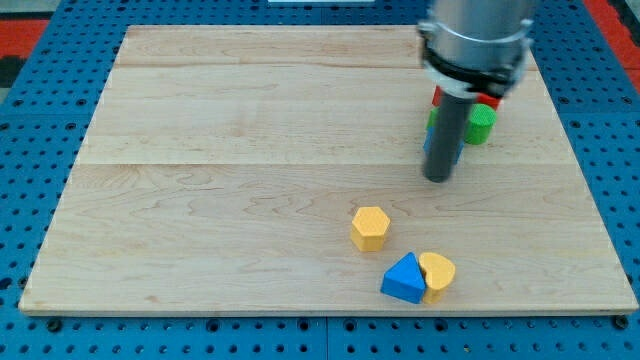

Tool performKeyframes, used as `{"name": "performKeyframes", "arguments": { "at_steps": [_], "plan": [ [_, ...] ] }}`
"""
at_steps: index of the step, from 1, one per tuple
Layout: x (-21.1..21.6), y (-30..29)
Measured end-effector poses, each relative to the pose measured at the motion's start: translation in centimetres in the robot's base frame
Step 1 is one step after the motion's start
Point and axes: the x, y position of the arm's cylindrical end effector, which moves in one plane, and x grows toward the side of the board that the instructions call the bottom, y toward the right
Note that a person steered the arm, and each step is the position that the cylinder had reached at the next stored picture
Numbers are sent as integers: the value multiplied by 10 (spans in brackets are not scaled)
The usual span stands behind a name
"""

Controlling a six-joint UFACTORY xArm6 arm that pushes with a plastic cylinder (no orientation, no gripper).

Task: Move the yellow hexagon towards the top middle of the board

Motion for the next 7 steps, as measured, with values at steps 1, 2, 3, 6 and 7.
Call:
{"name": "performKeyframes", "arguments": {
  "at_steps": [1, 2, 3, 6, 7],
  "plan": [
    [52, 16],
    [92, 25],
    [131, 9],
    [95, -116],
    [69, -124]
  ]
}}
